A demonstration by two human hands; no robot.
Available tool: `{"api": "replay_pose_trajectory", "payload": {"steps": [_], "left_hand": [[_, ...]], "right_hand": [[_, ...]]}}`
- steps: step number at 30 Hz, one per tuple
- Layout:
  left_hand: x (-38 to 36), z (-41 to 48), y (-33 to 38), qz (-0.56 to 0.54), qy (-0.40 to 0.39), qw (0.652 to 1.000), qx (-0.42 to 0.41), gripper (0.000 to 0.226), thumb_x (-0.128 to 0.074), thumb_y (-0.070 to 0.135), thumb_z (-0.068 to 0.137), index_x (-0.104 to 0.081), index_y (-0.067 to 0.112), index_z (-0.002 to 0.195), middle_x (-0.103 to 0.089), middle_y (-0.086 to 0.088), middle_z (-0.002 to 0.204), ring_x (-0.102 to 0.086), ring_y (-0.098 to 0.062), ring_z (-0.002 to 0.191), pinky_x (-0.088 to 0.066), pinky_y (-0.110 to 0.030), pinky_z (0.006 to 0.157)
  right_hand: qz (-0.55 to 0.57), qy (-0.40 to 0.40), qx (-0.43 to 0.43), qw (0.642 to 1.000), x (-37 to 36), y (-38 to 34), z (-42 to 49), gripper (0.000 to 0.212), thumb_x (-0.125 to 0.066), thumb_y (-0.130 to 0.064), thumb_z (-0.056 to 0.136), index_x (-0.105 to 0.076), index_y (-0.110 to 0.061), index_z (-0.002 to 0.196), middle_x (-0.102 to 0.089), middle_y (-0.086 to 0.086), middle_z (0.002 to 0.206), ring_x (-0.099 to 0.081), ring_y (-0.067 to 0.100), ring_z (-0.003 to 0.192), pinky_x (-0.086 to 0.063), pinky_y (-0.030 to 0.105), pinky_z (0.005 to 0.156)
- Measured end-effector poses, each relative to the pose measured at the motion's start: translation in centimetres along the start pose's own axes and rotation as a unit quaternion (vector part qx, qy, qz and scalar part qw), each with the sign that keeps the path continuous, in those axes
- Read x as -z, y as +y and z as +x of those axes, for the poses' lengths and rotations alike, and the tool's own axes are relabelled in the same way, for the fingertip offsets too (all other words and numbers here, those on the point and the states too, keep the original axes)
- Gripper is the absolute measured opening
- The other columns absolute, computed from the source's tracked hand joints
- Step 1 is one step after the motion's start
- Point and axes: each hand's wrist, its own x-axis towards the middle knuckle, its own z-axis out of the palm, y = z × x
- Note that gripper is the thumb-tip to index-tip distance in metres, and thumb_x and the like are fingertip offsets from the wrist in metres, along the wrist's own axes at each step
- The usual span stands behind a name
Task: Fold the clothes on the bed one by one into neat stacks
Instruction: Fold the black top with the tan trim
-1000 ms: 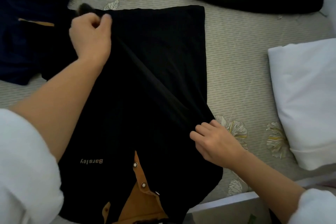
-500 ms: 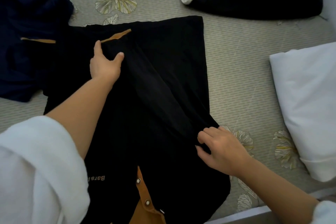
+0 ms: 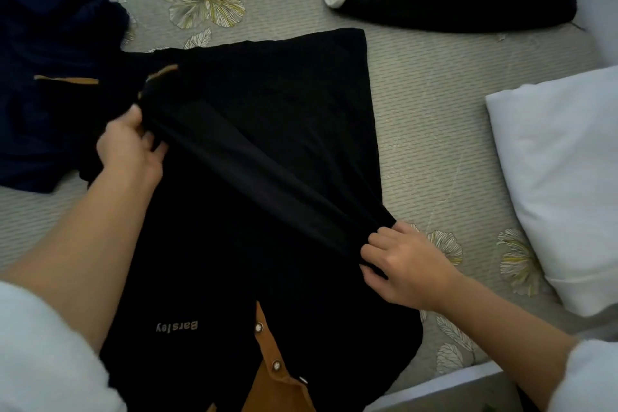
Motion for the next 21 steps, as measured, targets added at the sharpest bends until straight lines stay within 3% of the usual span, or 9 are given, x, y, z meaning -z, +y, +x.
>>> {"api": "replay_pose_trajectory", "payload": {"steps": [3, 7, 10, 12, 14, 17, 19, 20, 21], "left_hand": [[1.8, -0.4, -1.0, 0.005, 0.01, 0.999, 0.045, 0.019, -0.047, 0.022, 0.098, -0.056, 0.017, 0.114, -0.065, 0.001, 0.114, -0.063, -0.014, 0.102, -0.052, -0.034, 0.089], [0.6, -0.4, -0.4, 0.088, 0.037, 0.995, 0.013, 0.031, -0.071, 0.029, 0.083, -0.059, 0.021, 0.111, -0.064, 0.0, 0.115, -0.063, -0.014, 0.105, -0.055, -0.034, 0.079], [0.4, 0.7, -0.2, 0.181, 0.1, 0.978, -0.017, 0.051, -0.071, 0.016, 0.083, -0.051, 0.026, 0.129, -0.055, 0.005, 0.108, -0.055, -0.009, 0.095, -0.052, -0.025, 0.073], [0.5, 0.8, -0.4, 0.207, 0.11, 0.968, -0.089, 0.045, -0.064, 0.018, 0.087, -0.05, 0.024, 0.129, -0.055, 0.005, 0.11, -0.056, -0.009, 0.095, -0.049, -0.019, 0.076], [1.1, 0.6, -1.0, 0.358, 0.114, 0.901, -0.218, 0.046, -0.057, 0.024, 0.091, -0.043, 0.017, 0.135, -0.05, -0.005, 0.128, -0.051, -0.019, 0.115, -0.04, -0.02, 0.092], [2.6, -0.2, -2.9, 0.582, -0.005, 0.694, -0.424, 0.053, -0.051, 0.025, 0.094, -0.037, 0.013, 0.143, -0.027, -0.019, 0.151, -0.026, -0.036, 0.138, -0.023, -0.04, 0.111], [3.4, -0.7, -4.5, 0.696, -0.107, 0.572, -0.421, 0.054, -0.042, 0.033, 0.098, -0.029, 0.021, 0.149, -0.013, -0.012, 0.159, -0.01, -0.033, 0.146, -0.016, -0.049, 0.114], [3.6, -0.8, -5.2, 0.736, -0.13, 0.548, -0.376, 0.055, -0.034, 0.038, 0.1, -0.02, 0.026, 0.152, -0.006, -0.006, 0.161, -0.001, -0.028, 0.147, -0.011, -0.05, 0.116], [3.8, -0.7, -5.5, 0.75, -0.136, 0.55, -0.341, 0.056, -0.027, 0.042, 0.1, -0.012, 0.03, 0.152, -0.001, -0.002, 0.161, 0.005, -0.025, 0.147, -0.007, -0.049, 0.117]], "right_hand": [[-0.02, -0.029, 0.015, 0.999, -0.1, -0.3, -0.1, 0.032, -0.059, -0.04, 0.082, -0.057, -0.018, 0.059, -0.05, -0.006, 0.059, -0.051, 0.014, 0.06, -0.045, 0.031, 0.065], [0.045, -0.012, -0.062, 0.997, -0.1, -1.4, 1.0, 0.039, -0.05, -0.035, 0.09, -0.058, -0.016, 0.058, -0.05, -0.005, 0.056, -0.051, 0.016, 0.055, -0.043, 0.031, 0.06], [0.125, 0.027, -0.174, 0.976, 0.0, -2.0, 2.6, 0.013, -0.061, -0.022, 0.088, -0.06, -0.011, 0.082, -0.047, -0.009, 0.065, -0.047, 0.014, 0.056, -0.047, 0.036, 0.061], [0.084, 0.056, -0.162, 0.982, -0.1, -2.2, 3.3, 0.018, -0.07, -0.019, 0.081, -0.06, -0.009, 0.093, -0.054, -0.004, 0.077, -0.054, 0.017, 0.066, -0.049, 0.037, 0.063], [0.014, 0.043, -0.12, 0.992, -0.7, -2.5, 3.6, 0.037, -0.071, -0.026, 0.079, -0.062, -0.009, 0.11, -0.063, 0.005, 0.104, -0.062, 0.024, 0.093, -0.05, 0.037, 0.077], [-0.038, -0.055, -0.089, 0.994, -1.9, -3.4, 3.1, 0.063, -0.055, -0.043, 0.089, -0.042, -0.016, 0.144, -0.039, 0.009, 0.151, -0.036, 0.026, 0.14, -0.035, 0.042, 0.111], [-0.057, -0.111, -0.091, 0.988, -2.8, -3.7, 2.6, 0.065, -0.039, -0.048, 0.095, -0.023, -0.021, 0.152, -0.02, 0.007, 0.158, -0.017, 0.025, 0.146, -0.023, 0.044, 0.117], [-0.061, -0.12, -0.097, 0.986, -3.1, -3.9, 2.4, 0.064, -0.034, -0.048, 0.096, -0.02, -0.022, 0.152, -0.016, 0.006, 0.159, -0.014, 0.025, 0.147, -0.02, 0.045, 0.117], [-0.064, -0.125, -0.107, 0.984, -3.1, -4.1, 2.5, 0.063, -0.031, -0.049, 0.096, -0.02, -0.022, 0.152, -0.017, 0.006, 0.159, -0.015, 0.025, 0.146, -0.02, 0.045, 0.117]]}}
